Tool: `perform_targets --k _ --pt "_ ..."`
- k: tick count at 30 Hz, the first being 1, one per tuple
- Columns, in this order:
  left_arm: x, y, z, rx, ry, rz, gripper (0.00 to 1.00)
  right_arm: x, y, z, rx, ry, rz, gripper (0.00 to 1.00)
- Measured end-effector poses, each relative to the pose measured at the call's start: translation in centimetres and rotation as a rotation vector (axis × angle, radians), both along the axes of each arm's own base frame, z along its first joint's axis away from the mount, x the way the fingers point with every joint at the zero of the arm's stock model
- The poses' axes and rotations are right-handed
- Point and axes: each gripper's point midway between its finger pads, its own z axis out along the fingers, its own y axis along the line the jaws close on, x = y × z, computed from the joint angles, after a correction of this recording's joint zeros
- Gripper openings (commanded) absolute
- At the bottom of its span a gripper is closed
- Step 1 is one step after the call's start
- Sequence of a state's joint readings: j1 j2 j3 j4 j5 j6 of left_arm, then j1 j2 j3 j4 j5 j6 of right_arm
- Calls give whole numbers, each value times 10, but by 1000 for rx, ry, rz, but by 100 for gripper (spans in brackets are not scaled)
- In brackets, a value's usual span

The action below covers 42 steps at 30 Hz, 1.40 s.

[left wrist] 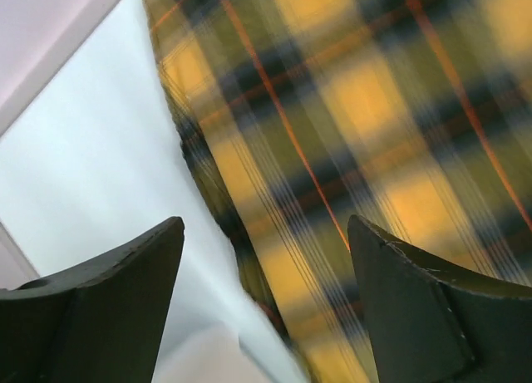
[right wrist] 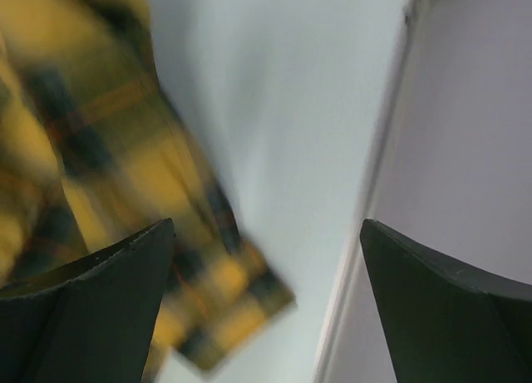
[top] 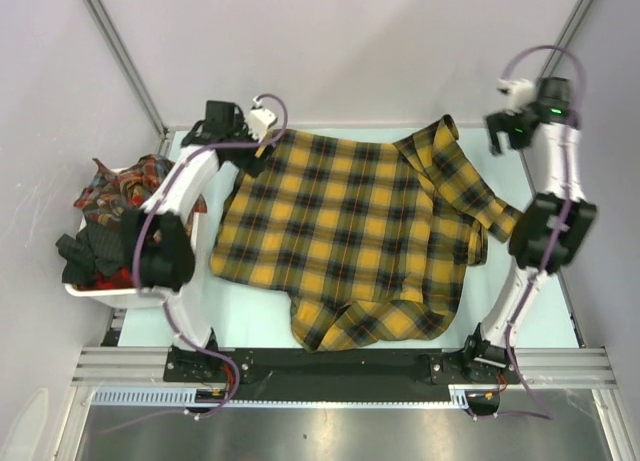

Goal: Fold and stack the long sleeve shirts
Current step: Flatten the shirt out

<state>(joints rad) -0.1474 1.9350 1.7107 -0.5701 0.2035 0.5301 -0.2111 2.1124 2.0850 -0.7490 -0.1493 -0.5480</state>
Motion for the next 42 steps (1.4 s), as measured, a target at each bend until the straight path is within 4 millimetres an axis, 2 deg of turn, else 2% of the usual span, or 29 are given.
perform_targets --k 3,4,5,6,8,10,12,14,16,20,21,26,30,32,33,34,35,38,42 --pt "-59 -5 23 -21 -2 -110 86 -72 -43 17 58 60 -62 91" --pt "-78 -9 26 -27 2 -154 86 -97 -47 18 73 81 -79 90" --pt "-98 -13 25 -31 12 -195 86 -129 -41 16 97 125 -82 89" --pt "-118 -17 22 -33 32 -233 86 -151 -28 15 120 158 -65 87" --pt "-154 -23 2 -21 81 -303 86 -176 7 5 152 204 -5 85" --pt "-195 -26 -33 7 181 -367 86 -200 51 -20 189 287 80 84" --pt "-221 -32 -56 29 253 -420 86 -222 87 -55 214 398 145 81" --pt "-241 -32 -75 55 317 -455 87 -244 106 -90 230 512 165 80" --pt "-250 -29 -83 81 343 -468 88 -260 111 -113 230 596 154 78" --pt "-253 -24 -93 144 330 -484 85 -272 107 -141 189 662 110 70" --pt "-255 -23 -96 160 328 -491 84 -273 105 -145 177 664 102 61" --pt "-272 -21 -118 263 339 -553 78 -273 90 -172 99 694 64 45" --pt "-292 -26 -131 312 366 -624 69 -268 77 -176 70 699 26 43" --pt "-299 -31 -132 325 363 -655 70 -265 70 -175 68 710 11 43" --pt "-301 -34 -131 328 357 -670 70 -262 65 -175 69 714 2 47" --pt "-303 -38 -130 328 349 -684 72 -257 59 -174 73 713 -6 50" --pt "-304 -41 -128 327 338 -696 76 -251 52 -172 78 705 -16 59" --pt "-308 -47 -121 309 323 -712 81 -231 36 -153 128 650 -19 73" --pt "-308 -56 -101 252 290 -714 84 -209 20 -99 183 502 -6 78"
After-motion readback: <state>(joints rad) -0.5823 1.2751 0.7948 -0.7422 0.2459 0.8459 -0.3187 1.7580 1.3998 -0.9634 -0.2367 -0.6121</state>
